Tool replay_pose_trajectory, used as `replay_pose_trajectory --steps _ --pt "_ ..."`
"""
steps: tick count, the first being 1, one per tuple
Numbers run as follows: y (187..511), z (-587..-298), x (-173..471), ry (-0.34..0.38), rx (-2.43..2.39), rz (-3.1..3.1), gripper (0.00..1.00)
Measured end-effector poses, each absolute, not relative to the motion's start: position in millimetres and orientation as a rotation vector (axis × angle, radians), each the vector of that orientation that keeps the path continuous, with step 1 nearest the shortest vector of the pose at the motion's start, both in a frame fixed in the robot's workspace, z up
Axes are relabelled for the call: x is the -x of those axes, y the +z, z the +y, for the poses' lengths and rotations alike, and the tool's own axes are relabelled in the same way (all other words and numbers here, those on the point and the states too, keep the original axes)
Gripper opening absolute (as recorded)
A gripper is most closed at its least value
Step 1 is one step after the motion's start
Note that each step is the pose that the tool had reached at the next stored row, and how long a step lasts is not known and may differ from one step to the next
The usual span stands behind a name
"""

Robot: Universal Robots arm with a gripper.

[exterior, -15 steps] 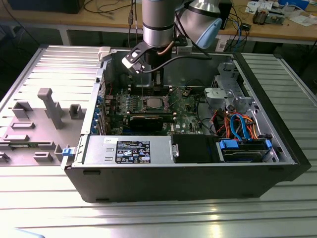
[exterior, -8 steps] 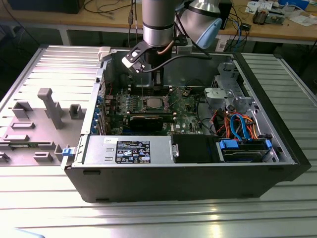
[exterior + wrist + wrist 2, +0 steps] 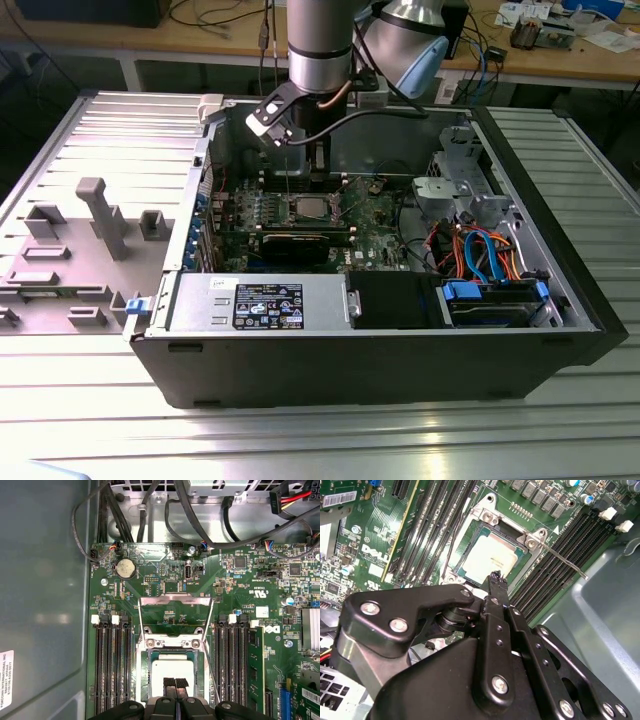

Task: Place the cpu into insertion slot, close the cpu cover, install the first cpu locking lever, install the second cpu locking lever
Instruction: 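Close the cpu cover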

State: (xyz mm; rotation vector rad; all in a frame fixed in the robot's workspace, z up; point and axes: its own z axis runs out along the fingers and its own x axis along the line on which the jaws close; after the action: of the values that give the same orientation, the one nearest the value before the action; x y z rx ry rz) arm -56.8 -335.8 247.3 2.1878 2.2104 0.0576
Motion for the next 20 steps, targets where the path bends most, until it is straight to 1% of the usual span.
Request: replay_pose_trajectory --steps 20 --pt "252.0 -335.8 56.8 0.058 -2.188 2.210 0.11"
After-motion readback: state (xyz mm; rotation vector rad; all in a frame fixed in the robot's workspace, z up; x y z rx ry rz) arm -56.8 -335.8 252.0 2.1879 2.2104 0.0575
